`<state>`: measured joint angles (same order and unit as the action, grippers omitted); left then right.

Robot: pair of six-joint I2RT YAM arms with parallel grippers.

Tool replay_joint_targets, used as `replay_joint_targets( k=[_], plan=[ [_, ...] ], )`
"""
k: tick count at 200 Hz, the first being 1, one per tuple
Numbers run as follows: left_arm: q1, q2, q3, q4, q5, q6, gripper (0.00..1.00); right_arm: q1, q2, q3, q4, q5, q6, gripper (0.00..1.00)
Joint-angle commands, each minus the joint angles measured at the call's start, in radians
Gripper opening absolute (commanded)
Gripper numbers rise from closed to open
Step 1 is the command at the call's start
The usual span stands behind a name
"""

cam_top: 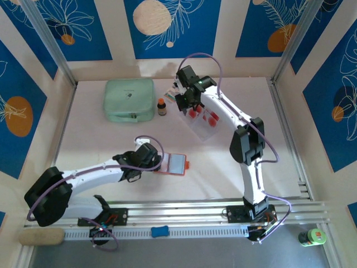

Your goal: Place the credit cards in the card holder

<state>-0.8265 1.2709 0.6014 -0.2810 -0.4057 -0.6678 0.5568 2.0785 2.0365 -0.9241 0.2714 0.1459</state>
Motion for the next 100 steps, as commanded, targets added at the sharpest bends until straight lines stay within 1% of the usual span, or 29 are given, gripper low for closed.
replay_joint_targets(
  k=[1,21,47,73,100],
  plan=[
    [0.009,-0.007,0.038,-0.045,-0.018,0.026,1.00,0.005,-0.125,-0.138,0.072,-0.162,0.108,0.00],
    [0.008,0.006,0.044,-0.023,0.009,0.030,1.00,-0.011,-0.239,-0.323,0.182,-0.255,0.194,0.00],
    [0.009,0.023,0.041,0.042,0.071,0.037,1.00,-0.044,-0.384,-0.575,0.319,-0.338,0.298,0.00],
    [0.008,0.060,0.054,0.080,0.114,0.035,1.00,-0.091,-0.521,-0.808,0.444,-0.392,0.401,0.00],
    [0.004,0.092,0.063,0.114,0.141,0.024,1.00,-0.160,-0.642,-1.018,0.562,-0.448,0.509,0.00]
  ],
)
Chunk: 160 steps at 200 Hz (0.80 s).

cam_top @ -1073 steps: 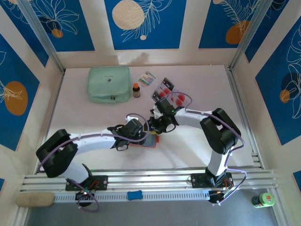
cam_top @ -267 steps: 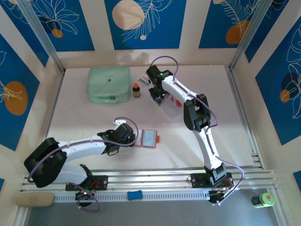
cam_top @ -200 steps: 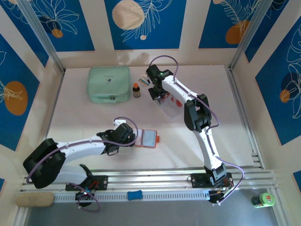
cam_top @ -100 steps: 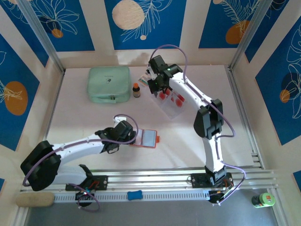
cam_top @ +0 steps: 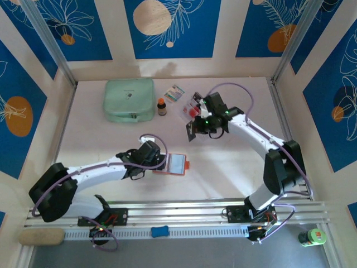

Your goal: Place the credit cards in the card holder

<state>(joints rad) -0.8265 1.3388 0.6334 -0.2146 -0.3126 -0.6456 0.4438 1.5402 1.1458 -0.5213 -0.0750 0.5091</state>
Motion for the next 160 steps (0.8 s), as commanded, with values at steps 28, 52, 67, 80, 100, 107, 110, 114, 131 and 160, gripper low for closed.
replay_joint_targets(
  k=[28,52,67,80,100,107,110,114,131,160],
  plan=[
    [-0.002,0.047,0.028,0.070,0.059,-0.024,1.00,-0.112,-0.203,-0.319,0.285,-0.148,0.235,0.00],
    [-0.011,0.067,0.028,0.079,0.066,-0.043,1.00,-0.139,-0.281,-0.421,0.331,-0.146,0.266,0.00],
    [-0.019,0.078,0.028,0.090,0.069,-0.053,1.00,-0.150,-0.315,-0.442,0.311,-0.150,0.252,0.00],
    [-0.027,0.090,0.032,0.094,0.070,-0.061,1.00,-0.159,-0.328,-0.450,0.292,-0.168,0.242,0.00],
    [-0.041,0.111,0.048,0.093,0.070,-0.070,1.00,-0.167,-0.346,-0.457,0.284,-0.190,0.232,0.00],
    [-0.047,0.117,0.053,0.089,0.068,-0.072,1.00,-0.168,-0.353,-0.458,0.279,-0.192,0.230,0.00],
    [-0.050,0.120,0.057,0.088,0.066,-0.072,1.00,-0.168,-0.354,-0.456,0.276,-0.192,0.230,0.00],
    [-0.053,0.124,0.058,0.087,0.066,-0.074,1.00,-0.169,-0.357,-0.456,0.270,-0.191,0.228,0.00],
    [-0.065,0.137,0.070,0.080,0.064,-0.083,1.00,-0.173,-0.361,-0.457,0.269,-0.207,0.226,0.00],
    [-0.089,0.151,0.077,0.072,0.061,-0.103,1.00,-0.178,-0.363,-0.470,0.295,-0.248,0.222,0.00]
  ],
)
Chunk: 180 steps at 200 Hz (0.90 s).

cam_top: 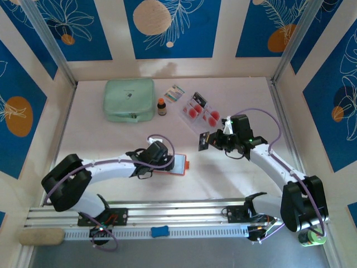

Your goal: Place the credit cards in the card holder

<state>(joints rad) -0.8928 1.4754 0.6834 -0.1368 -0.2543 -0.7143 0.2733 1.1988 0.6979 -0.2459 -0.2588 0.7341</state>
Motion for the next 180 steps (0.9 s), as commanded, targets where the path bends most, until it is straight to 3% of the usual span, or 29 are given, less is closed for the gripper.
replay_joint_targets(
  k=[1,92,123,180],
  plan=[
    [-0.023,0.014,0.027,-0.006,0.002,-0.034,1.00,-0.008,-0.022,-0.023,0.021,-0.066,-0.003,0.00],
    [-0.100,0.000,0.021,-0.014,-0.028,-0.100,1.00,-0.009,-0.002,-0.060,0.149,-0.205,0.005,0.00],
    [-0.101,-0.048,0.031,-0.071,-0.087,-0.105,1.00,0.000,0.023,-0.072,0.201,-0.233,0.010,0.00],
    [-0.063,-0.106,0.067,-0.190,-0.178,-0.018,1.00,0.115,0.091,-0.145,0.399,-0.170,0.087,0.00]
  ],
)
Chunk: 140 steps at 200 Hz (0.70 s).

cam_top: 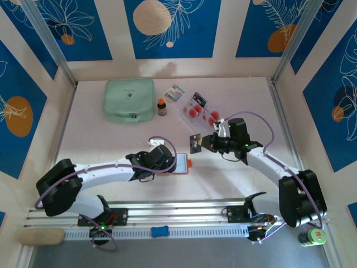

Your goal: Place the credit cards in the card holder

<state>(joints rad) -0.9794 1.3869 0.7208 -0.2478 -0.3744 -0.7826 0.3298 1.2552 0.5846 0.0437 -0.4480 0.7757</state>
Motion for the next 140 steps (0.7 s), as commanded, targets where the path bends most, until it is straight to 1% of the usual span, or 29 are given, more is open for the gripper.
replay_joint_targets(
  k=[1,37,63,104,140],
  plan=[
    [0.025,-0.016,0.029,-0.079,-0.058,0.052,1.00,0.062,0.035,-0.033,0.113,0.023,0.047,0.00],
    [0.082,-0.006,0.007,-0.064,-0.030,0.088,1.00,0.203,0.098,-0.072,0.243,0.166,0.096,0.00],
    [0.111,0.012,-0.010,-0.050,-0.008,0.108,1.00,0.274,0.143,-0.102,0.340,0.250,0.141,0.00],
    [0.122,0.047,-0.018,-0.037,0.001,0.131,1.00,0.336,0.194,-0.127,0.429,0.347,0.175,0.00],
    [0.123,0.067,-0.035,-0.030,0.004,0.128,1.00,0.355,0.232,-0.134,0.480,0.367,0.190,0.00]
  ],
)
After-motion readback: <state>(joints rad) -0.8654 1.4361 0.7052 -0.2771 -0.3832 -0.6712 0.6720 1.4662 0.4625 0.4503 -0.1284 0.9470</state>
